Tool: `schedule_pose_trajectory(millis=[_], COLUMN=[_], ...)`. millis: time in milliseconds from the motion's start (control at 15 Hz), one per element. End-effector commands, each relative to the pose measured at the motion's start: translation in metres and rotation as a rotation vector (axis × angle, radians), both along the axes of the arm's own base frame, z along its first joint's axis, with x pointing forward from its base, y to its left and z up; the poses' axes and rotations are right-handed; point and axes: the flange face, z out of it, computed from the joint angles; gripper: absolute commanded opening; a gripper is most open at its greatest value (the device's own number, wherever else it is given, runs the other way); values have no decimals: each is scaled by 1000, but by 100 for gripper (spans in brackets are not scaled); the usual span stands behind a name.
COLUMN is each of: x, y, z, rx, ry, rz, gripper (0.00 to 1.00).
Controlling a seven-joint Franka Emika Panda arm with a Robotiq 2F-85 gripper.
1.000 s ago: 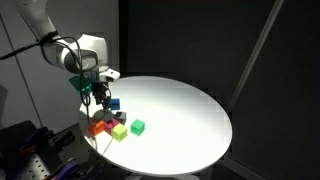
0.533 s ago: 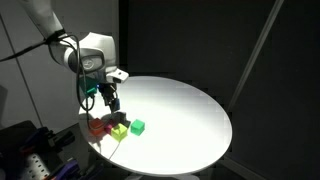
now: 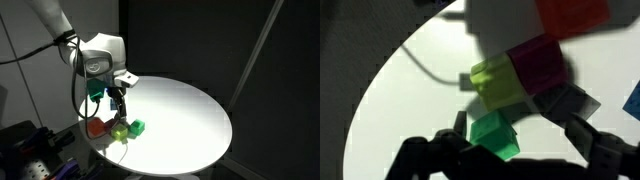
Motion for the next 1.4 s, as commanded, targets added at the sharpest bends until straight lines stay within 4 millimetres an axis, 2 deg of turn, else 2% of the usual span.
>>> schedule_pose_trajectory(millis=[0, 667, 800, 1333], x=[9, 36, 29, 29], y=[-17, -34, -30, -29], z=[6, 1, 0, -3], rx=[-7, -20, -18, -20], ry=[-16, -19, -24, -18], rz=[-53, -109, -84, -81], gripper=[100, 100, 100, 100])
